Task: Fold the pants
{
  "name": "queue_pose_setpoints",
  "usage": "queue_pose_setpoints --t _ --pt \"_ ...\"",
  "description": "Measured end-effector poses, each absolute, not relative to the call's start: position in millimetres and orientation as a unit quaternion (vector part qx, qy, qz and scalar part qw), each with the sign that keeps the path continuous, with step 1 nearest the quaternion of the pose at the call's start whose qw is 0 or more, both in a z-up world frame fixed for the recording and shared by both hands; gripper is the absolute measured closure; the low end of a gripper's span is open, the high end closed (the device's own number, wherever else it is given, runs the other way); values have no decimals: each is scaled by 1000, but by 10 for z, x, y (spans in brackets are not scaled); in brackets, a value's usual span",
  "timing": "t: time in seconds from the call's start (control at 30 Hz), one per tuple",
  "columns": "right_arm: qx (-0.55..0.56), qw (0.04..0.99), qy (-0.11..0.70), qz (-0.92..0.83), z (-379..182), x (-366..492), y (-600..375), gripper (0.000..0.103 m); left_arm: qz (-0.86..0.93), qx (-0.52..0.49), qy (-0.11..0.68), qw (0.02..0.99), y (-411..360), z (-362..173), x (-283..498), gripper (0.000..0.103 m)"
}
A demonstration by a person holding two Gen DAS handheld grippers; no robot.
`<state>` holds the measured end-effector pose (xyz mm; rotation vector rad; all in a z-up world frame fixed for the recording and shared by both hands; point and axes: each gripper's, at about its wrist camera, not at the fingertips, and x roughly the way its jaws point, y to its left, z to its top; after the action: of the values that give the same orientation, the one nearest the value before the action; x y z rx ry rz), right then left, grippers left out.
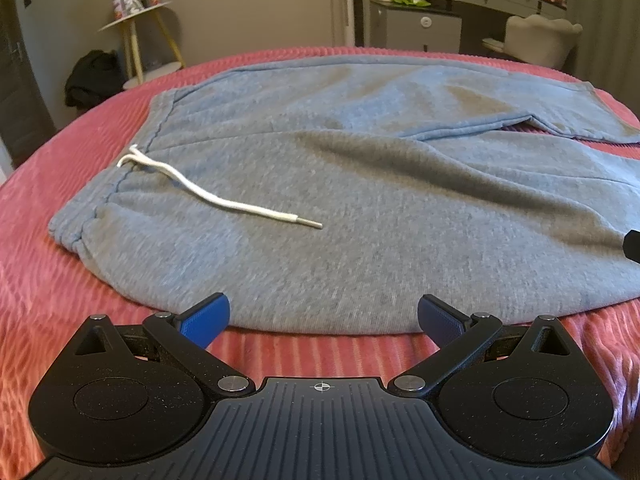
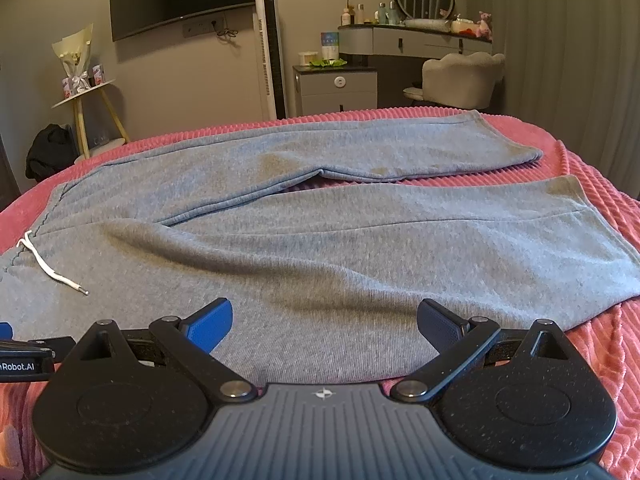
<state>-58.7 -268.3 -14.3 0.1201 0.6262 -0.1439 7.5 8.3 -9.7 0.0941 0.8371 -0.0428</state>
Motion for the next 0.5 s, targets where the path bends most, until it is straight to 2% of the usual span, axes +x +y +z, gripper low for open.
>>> queue_pose_setpoints --t 0.5 --pt "76 944 313 -69 -164 -587 -2717 4 -18 39 404 914 97 -77 78 0"
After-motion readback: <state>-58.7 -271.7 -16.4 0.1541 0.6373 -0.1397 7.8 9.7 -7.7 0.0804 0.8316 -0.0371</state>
